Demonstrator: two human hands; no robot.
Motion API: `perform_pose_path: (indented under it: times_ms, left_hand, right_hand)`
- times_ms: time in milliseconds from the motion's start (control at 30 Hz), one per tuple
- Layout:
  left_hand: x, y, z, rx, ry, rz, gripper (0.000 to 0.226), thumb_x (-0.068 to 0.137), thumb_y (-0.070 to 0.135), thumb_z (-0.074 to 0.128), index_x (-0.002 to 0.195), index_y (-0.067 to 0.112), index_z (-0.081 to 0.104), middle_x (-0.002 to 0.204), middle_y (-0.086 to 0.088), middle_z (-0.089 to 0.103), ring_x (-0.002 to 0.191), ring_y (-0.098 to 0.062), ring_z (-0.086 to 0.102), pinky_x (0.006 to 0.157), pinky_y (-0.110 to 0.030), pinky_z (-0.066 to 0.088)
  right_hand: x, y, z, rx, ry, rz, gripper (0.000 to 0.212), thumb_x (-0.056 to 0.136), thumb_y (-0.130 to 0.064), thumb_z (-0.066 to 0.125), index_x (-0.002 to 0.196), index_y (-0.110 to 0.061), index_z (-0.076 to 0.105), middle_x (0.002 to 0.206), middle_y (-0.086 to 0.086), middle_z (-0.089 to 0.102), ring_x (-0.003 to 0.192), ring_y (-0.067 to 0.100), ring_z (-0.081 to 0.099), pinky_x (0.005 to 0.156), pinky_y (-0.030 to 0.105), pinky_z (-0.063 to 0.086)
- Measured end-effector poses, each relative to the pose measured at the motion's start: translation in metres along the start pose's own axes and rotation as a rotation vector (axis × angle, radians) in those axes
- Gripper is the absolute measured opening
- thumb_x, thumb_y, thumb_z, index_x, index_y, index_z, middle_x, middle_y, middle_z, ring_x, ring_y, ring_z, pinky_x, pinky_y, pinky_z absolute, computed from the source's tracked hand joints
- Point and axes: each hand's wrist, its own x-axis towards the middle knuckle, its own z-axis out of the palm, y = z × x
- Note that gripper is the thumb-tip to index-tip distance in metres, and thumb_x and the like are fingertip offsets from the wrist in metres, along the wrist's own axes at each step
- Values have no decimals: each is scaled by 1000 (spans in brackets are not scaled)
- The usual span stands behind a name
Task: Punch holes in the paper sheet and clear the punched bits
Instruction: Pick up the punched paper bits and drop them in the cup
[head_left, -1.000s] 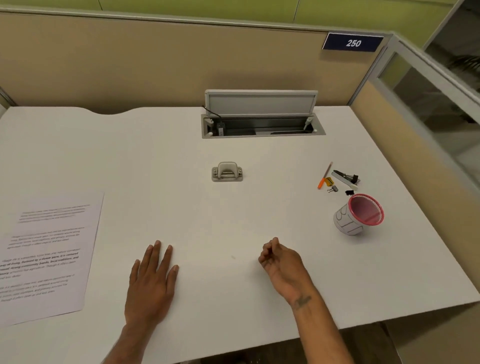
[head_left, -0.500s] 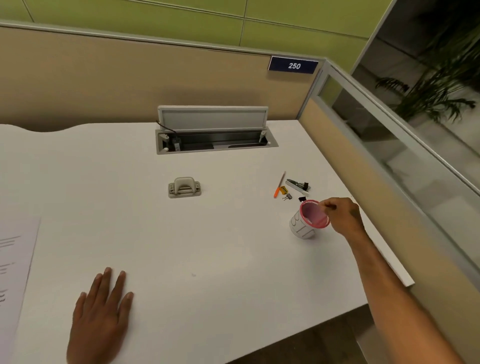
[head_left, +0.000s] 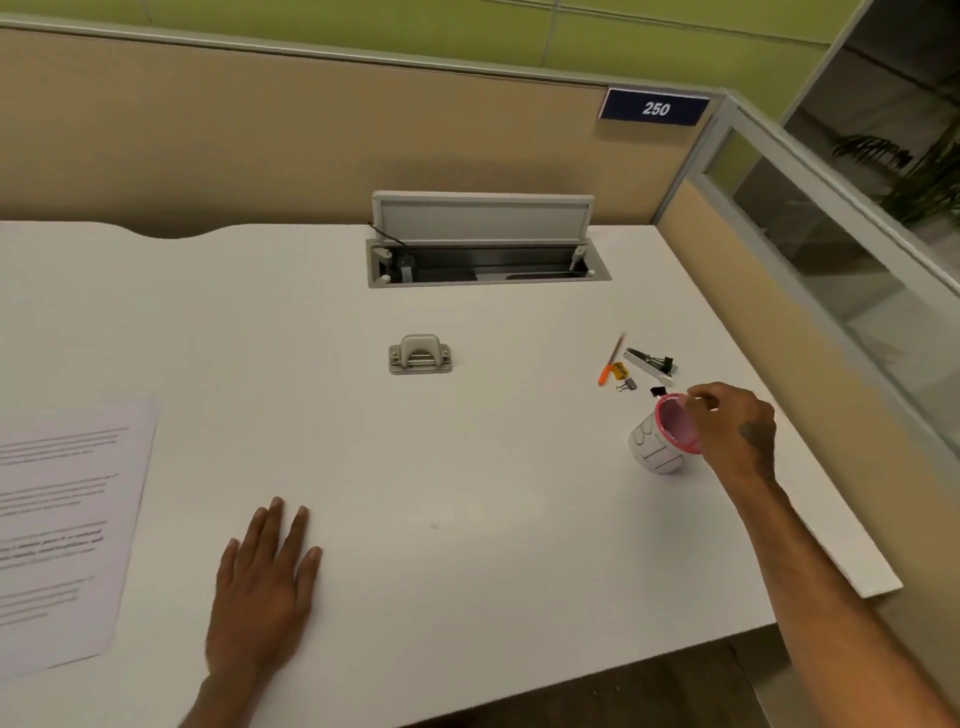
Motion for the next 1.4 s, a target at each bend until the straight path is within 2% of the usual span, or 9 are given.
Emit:
perform_pose_path:
  times_ms: [67, 233, 367, 633, 800, 1033, 1133, 1267, 1400]
  left_hand:
    - [0, 2, -3, 6, 1, 3, 68, 93, 55, 13, 153, 27, 26, 164, 3, 14, 151, -13, 11, 122, -41, 12]
    - [0, 0, 0, 41, -22, 9, 64, 95, 55, 10, 155, 31, 16, 164, 7, 4, 151, -9, -1, 124, -38, 6]
    - [1, -2, 3, 42, -26, 17, 62, 97, 54, 11, 155, 33, 12, 164, 9, 1, 151, -7, -5, 123, -36, 3]
    - [1, 0, 1, 35, -12, 25, 61, 97, 53, 11, 155, 33, 13, 164, 9, 1, 151, -7, -6, 123, -36, 2]
    - [0, 2, -1, 20, -6, 25, 62, 97, 54, 9, 155, 33, 14, 164, 9, 1, 150, -7, -6, 123, -36, 2]
    - [1, 1, 0, 12, 0, 27, 62, 97, 55, 9, 155, 33, 14, 164, 9, 2, 151, -7, -5, 124, -37, 4]
    - [1, 1, 1, 20, -8, 23, 61, 97, 54, 9, 155, 34, 11, 164, 10, -1, 151, -6, -7, 124, -36, 2]
    - [0, 0, 1, 27, -7, 20, 61, 97, 54, 9, 155, 34, 11, 164, 10, -1, 150, -6, -8, 124, -35, 2]
    - [0, 0, 2, 21, -7, 20, 61, 97, 55, 10, 155, 34, 12, 164, 11, 0, 151, -6, -6, 124, -36, 4]
  right_hand:
    - [-35, -16, 24, 172, -91, -92, 9, 87, -16, 68, 91, -12, 74, 92, 8, 73, 82, 21, 65, 76, 31, 51]
    - [-136, -57, 104, 268, -756, -289, 10, 83, -14, 75, 86, -24, 75, 87, -8, 67, 79, -3, 62, 71, 10, 45]
    - [-156, -76, 140, 277, -952, -301, 11, 81, -19, 73, 86, -29, 74, 90, -7, 63, 86, 7, 64, 77, 29, 54]
    - [-143, -92, 156, 163, -993, -475, 8, 82, -27, 69, 90, -29, 73, 90, -11, 61, 85, 1, 59, 79, 27, 52]
    - [-138, -98, 155, 62, -1040, -615, 12, 84, -30, 63, 93, -29, 71, 92, -10, 60, 86, 7, 59, 80, 28, 50]
    - [-137, -105, 150, -113, -996, -839, 11, 92, -24, 56, 96, -22, 67, 93, -4, 55, 83, 13, 52, 72, 27, 43]
    - [-144, -104, 150, -192, -890, -959, 17, 93, -11, 48, 99, -20, 61, 96, -3, 52, 86, 16, 49, 68, 24, 36]
    - [-159, -100, 154, -190, -875, -789, 23, 82, -1, 37, 94, -15, 51, 98, 0, 53, 87, 19, 54, 62, 23, 36]
    - [-162, -96, 152, -34, -920, -641, 26, 83, 2, 37, 82, -23, 45, 93, -7, 50, 85, 13, 46, 67, 23, 38]
